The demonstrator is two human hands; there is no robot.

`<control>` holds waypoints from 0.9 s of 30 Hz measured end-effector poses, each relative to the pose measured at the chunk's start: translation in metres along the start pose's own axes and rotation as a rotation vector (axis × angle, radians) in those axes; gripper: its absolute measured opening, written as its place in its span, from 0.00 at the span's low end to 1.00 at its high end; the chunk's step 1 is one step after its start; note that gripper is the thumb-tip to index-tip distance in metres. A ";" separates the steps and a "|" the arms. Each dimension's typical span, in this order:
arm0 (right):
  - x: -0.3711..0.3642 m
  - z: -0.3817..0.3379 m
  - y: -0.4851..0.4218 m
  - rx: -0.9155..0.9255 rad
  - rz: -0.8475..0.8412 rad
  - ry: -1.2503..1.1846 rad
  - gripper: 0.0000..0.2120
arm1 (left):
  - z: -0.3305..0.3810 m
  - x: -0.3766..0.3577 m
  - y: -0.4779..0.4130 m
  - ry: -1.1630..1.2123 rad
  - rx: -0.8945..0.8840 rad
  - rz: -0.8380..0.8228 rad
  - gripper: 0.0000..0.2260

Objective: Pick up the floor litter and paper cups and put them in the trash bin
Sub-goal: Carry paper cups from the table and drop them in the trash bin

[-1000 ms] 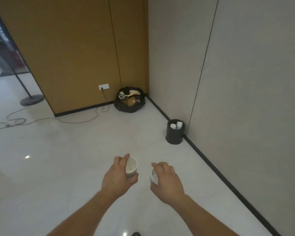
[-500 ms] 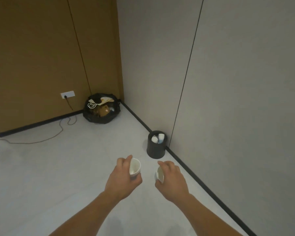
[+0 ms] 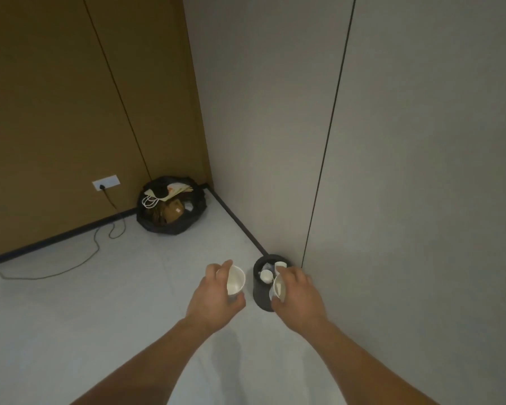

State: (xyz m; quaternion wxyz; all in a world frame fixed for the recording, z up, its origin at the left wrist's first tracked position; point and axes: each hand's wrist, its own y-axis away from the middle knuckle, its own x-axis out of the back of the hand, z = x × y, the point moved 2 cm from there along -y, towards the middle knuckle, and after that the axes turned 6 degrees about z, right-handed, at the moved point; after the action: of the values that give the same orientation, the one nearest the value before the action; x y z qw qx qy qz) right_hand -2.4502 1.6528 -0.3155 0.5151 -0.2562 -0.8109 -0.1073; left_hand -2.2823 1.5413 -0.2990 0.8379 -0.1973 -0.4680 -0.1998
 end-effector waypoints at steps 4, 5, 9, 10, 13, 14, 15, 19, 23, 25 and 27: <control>0.006 0.030 -0.053 -0.045 0.004 -0.009 0.30 | 0.015 -0.027 -0.057 0.015 -0.018 -0.050 0.35; 0.005 0.037 -0.067 -0.052 -0.001 -0.003 0.30 | 0.017 -0.034 -0.073 0.019 -0.020 -0.056 0.35; -0.003 0.059 -0.126 -0.083 -0.044 0.018 0.32 | 0.013 -0.069 -0.136 0.055 -0.027 -0.086 0.35; -0.006 0.063 -0.142 -0.091 -0.052 0.010 0.32 | 0.011 -0.080 -0.151 0.070 -0.033 -0.106 0.35; -0.023 0.077 -0.196 -0.104 -0.067 -0.005 0.33 | 0.001 -0.116 -0.207 0.120 -0.026 -0.151 0.34; -0.030 0.081 -0.215 -0.111 -0.075 -0.005 0.33 | -0.003 -0.128 -0.226 0.129 -0.024 -0.165 0.34; -0.039 0.087 -0.234 -0.119 -0.080 -0.006 0.33 | -0.008 -0.142 -0.246 0.137 -0.030 -0.184 0.34; -0.085 0.113 -0.311 -0.176 -0.132 0.005 0.33 | -0.032 -0.196 -0.313 0.170 0.011 -0.296 0.35; -0.149 0.141 -0.371 -0.232 -0.215 0.002 0.32 | -0.065 -0.253 -0.363 0.149 0.069 -0.346 0.33; -0.183 0.158 -0.398 -0.231 -0.231 0.006 0.32 | -0.081 -0.287 -0.381 0.155 0.071 -0.325 0.33; -0.224 0.185 -0.426 -0.265 -0.236 -0.014 0.31 | -0.100 -0.332 -0.391 0.169 0.138 -0.354 0.35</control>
State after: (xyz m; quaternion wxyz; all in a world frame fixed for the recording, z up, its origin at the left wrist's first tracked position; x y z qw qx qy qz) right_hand -2.7432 1.3051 -0.5598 0.4549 -0.2256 -0.8177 -0.2711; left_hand -2.5755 1.2101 -0.5777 0.8375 -0.0365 -0.4362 -0.3271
